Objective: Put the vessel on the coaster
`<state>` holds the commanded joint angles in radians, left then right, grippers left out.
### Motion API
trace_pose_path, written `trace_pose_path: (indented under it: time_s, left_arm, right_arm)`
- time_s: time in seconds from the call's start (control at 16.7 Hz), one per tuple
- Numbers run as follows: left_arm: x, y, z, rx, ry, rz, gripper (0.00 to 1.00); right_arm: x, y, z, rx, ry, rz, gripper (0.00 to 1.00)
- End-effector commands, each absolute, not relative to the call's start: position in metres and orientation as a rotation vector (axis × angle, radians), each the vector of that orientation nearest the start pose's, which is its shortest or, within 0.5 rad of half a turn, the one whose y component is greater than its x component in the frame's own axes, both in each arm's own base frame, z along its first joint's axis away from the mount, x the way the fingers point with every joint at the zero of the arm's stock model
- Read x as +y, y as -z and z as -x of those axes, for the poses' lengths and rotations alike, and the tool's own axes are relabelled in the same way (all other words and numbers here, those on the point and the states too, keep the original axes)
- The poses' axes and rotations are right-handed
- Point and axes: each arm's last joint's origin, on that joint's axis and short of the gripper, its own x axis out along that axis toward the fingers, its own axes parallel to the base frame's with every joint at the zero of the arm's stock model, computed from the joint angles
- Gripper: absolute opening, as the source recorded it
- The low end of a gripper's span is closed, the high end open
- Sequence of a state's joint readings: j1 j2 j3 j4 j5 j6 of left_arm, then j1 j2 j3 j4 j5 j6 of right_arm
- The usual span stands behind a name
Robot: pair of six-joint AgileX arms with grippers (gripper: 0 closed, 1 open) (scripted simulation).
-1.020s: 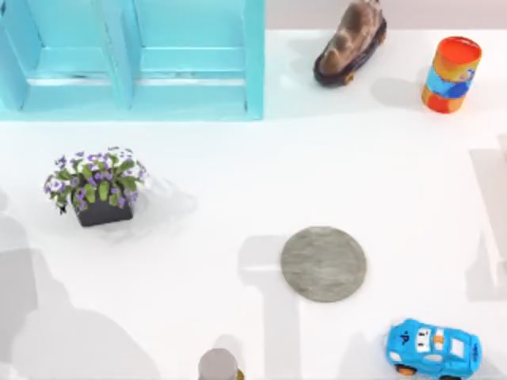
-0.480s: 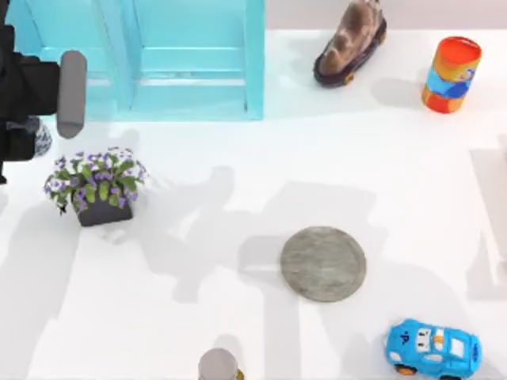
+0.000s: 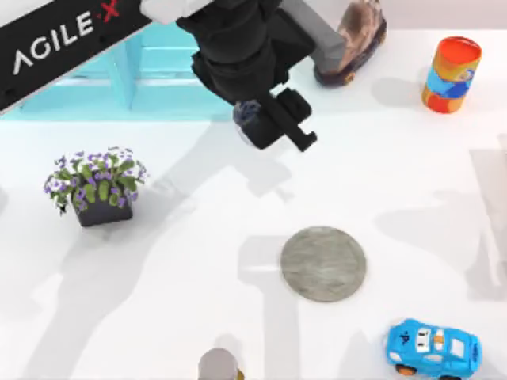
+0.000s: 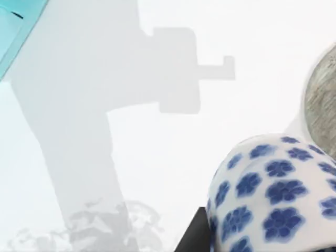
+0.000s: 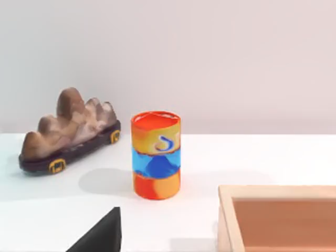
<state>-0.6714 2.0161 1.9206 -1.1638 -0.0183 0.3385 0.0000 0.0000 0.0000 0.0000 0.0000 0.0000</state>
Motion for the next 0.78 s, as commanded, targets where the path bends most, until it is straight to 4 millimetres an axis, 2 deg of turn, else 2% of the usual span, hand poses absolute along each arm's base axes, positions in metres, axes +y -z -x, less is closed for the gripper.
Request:
trace_pose_path:
  time_s: [0.18,0.36,0.54,0.78]
  left_arm:
    - [-0.314,-0.27,-0.309,1.272,0.645,-0.465,0.0]
    - [-0.347,-0.252,-0.298,1.427,0.461,-0.27,0.0]
    - [-0.361,-0.232,-0.3,1.53,0.255,-0.132,0.0]
    - [-0.363,-0.214,-0.313,1.573,0.056,-0.03,0.0]
  right_arm:
    - [-0.001,-0.16,-0.106,0.0,0.0,0.0,1.0]
    - [-0.001,-0.16,-0.106,0.0,0.0,0.0,1.0]
    - [-0.001,-0.16,-0.106,0.0,0.0,0.0,1.0]
    - [-0.001,-0.16,-0.106,0.0,0.0,0.0,1.0]
